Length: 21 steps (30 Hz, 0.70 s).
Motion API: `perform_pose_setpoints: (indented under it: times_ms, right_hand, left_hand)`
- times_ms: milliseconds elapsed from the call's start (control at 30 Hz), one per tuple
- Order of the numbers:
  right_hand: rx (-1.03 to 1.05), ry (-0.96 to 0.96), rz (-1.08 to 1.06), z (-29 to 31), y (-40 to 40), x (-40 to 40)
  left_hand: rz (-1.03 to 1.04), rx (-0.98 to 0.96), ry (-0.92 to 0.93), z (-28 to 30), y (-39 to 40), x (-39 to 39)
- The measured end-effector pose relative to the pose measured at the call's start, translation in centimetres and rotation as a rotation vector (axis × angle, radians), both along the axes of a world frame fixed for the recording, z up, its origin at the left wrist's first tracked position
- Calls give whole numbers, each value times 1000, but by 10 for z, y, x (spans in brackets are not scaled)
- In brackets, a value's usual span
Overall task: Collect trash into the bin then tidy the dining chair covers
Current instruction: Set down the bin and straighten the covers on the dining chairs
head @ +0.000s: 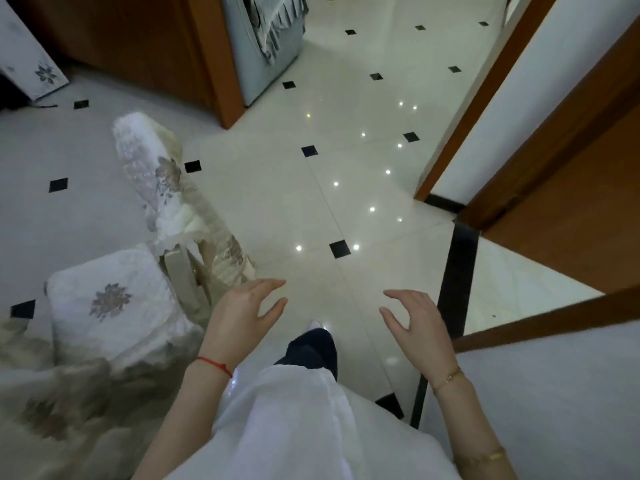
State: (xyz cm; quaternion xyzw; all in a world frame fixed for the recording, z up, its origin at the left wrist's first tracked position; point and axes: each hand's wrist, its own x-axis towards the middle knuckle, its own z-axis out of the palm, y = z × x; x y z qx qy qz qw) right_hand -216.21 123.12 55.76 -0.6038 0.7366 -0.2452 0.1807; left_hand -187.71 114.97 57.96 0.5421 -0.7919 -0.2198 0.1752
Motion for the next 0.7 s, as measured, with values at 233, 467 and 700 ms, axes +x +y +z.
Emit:
perform_pose_setpoints:
  times_ms: [233,467,700]
  right_hand:
    - [-89,43,14,37,-203,-45]
    - [-37,24,134,26,-352,-66]
    - [5,29,487,17,-550,-59]
  left_hand:
    - [-44,-59,29,20,-193,-46]
    - [68,-32,-7,25,-313,-61]
    - [412,10,23,1,-398,-51]
